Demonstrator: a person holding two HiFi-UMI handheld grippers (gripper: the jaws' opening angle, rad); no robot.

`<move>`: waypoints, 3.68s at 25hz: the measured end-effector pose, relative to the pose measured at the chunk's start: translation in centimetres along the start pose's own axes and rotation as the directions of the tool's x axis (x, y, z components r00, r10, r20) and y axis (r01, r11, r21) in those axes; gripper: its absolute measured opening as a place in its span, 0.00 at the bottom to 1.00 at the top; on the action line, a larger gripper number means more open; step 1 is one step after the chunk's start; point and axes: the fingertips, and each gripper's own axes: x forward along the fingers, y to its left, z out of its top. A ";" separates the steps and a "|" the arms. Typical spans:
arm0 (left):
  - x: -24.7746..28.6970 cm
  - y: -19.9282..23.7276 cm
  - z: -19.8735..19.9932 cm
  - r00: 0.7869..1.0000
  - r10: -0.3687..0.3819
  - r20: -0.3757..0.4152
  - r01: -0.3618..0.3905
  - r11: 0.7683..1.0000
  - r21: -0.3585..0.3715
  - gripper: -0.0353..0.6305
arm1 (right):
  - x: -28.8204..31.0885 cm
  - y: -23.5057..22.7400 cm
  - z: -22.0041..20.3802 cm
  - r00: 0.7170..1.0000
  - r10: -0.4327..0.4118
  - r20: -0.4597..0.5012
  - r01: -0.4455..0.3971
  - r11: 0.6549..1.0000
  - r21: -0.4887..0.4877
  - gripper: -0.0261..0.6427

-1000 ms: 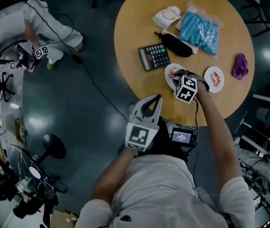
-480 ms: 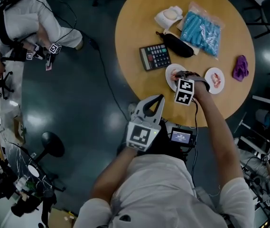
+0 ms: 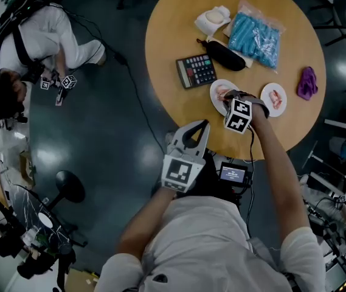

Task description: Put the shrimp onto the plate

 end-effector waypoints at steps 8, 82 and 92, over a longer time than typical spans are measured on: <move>0.7 -2.7 1.2 0.999 -0.048 -0.007 0.048 0.998 0.046 0.06 | -6.9 -1.3 -5.7 0.984 -0.138 0.111 0.090 0.930 0.355 0.12; 0.1 -0.6 1.9 1.000 -0.016 0.010 0.015 0.999 0.035 0.06 | -3.1 -1.3 -0.2 0.982 -0.075 0.175 0.019 0.953 0.304 0.16; 2.1 0.3 1.6 1.000 -0.008 -0.004 0.008 1.000 0.010 0.06 | 0.7 -2.6 -0.2 0.996 0.014 0.089 -0.024 0.994 0.109 0.20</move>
